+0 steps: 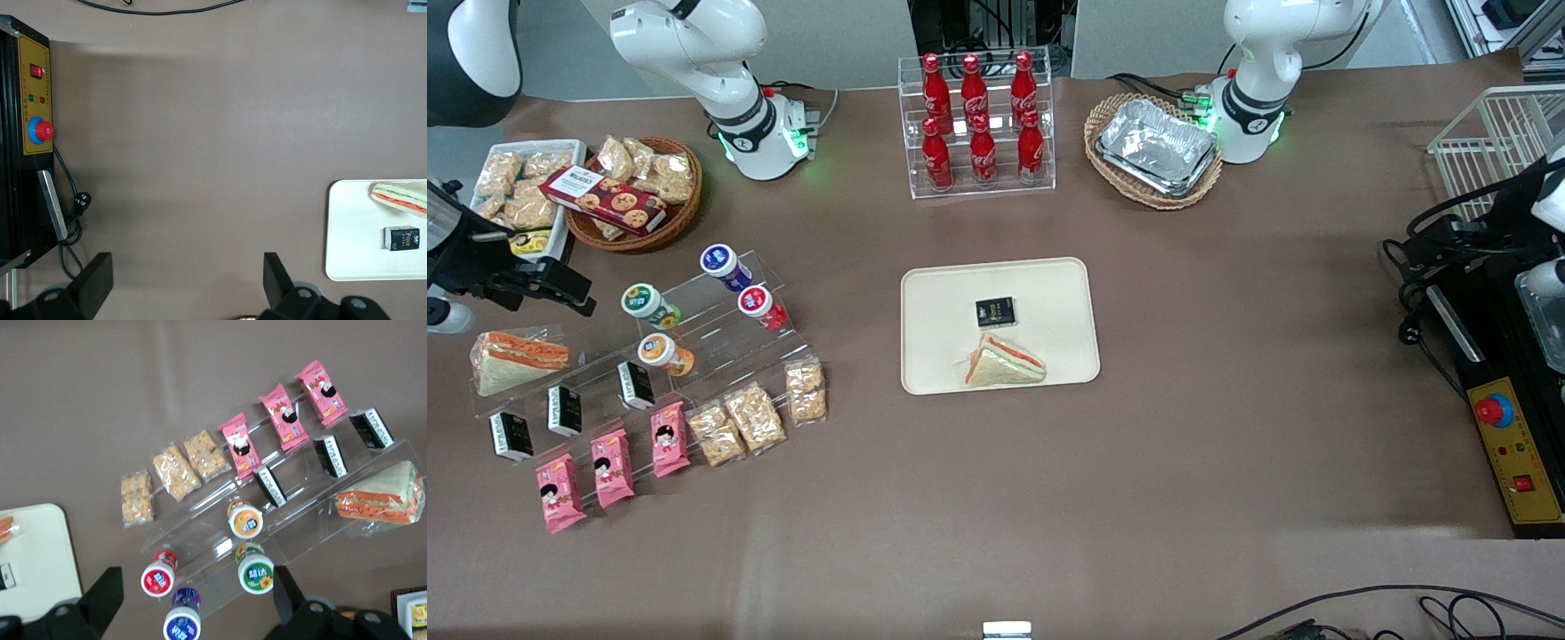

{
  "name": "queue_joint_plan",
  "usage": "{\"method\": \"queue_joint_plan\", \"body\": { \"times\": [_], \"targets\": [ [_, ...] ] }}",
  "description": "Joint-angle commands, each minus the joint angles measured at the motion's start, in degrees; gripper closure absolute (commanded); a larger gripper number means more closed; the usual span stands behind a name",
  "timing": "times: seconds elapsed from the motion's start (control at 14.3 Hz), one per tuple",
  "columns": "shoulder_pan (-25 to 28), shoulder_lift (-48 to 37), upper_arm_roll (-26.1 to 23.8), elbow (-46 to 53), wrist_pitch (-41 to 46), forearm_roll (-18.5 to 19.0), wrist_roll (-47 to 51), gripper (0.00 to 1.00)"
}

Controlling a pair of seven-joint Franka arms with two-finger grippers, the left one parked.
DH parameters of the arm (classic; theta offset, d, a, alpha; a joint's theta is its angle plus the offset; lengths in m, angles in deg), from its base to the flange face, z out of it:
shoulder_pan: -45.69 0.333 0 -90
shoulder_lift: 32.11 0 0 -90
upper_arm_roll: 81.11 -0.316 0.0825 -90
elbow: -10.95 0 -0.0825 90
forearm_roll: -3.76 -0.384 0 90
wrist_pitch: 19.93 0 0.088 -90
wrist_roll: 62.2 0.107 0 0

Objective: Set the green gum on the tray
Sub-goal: 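Move the right gripper over the green gum canister on the rack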

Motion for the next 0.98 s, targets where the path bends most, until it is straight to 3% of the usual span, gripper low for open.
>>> {"method": "queue_joint_plan", "body": {
  "times": [0.0, 0.56, 0.91],
  "targets": [
    [-0.12, -1.47, -1.31, 0.15, 3.29, -0.64, 0.28, 0.0],
    [-0.83, -3.14, -0.35, -0.38, 5.58, 0.32, -3.75, 0.0],
    [-0.92, -15.43, 4.3, -16.43, -0.65, 1.46, -10.07, 0.0]
  ]
}}
